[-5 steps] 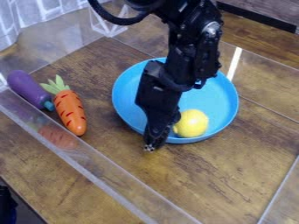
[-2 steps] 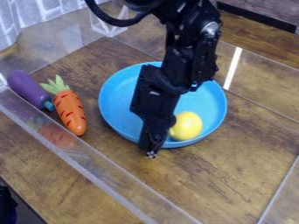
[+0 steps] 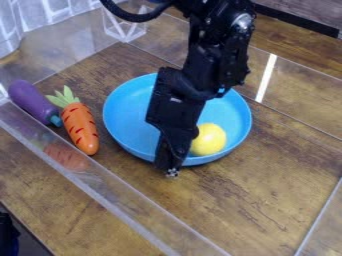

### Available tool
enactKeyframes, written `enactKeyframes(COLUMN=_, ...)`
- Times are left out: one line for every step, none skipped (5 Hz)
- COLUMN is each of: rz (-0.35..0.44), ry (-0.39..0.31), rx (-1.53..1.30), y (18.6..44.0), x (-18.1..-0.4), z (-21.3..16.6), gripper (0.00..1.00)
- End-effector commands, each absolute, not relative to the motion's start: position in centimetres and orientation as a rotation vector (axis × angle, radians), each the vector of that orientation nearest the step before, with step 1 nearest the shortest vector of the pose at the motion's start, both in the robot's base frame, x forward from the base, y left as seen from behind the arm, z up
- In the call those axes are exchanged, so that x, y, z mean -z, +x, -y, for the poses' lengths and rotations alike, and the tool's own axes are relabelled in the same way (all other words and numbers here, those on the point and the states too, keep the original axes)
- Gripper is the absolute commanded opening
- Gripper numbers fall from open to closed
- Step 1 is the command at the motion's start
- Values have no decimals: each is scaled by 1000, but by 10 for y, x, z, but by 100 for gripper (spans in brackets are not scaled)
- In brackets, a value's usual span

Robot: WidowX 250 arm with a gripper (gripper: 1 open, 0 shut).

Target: Put the carrot on the blue tray

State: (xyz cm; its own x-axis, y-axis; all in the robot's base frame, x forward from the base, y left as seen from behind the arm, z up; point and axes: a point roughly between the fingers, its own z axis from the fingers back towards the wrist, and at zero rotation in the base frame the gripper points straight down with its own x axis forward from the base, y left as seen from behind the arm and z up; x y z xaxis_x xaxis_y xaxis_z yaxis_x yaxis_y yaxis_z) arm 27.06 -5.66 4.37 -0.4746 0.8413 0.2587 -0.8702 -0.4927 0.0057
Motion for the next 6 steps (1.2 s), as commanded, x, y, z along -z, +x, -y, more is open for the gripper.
enactKeyframes(rz=166, ry=220, rx=-2160, y=271, x=-65, z=53, gripper=0)
enactKeyframes(rz=161, ry=222, rx=-2146, y=265, x=-56, z=46, gripper=100)
enactKeyframes(rz=176, ry=221, rx=-2131, y=283, x=-49, z=40, gripper=0)
enactKeyframes(rz=192, ry=222, rx=-2116, y=299, x=-44, z=36, gripper=0)
enactKeyframes(rz=185, ry=232, rx=-2103, y=306, x=-30, z=36, gripper=0)
enactKeyframes(rz=173, ry=231, rx=-2085, y=311, x=-24, z=28, gripper=100)
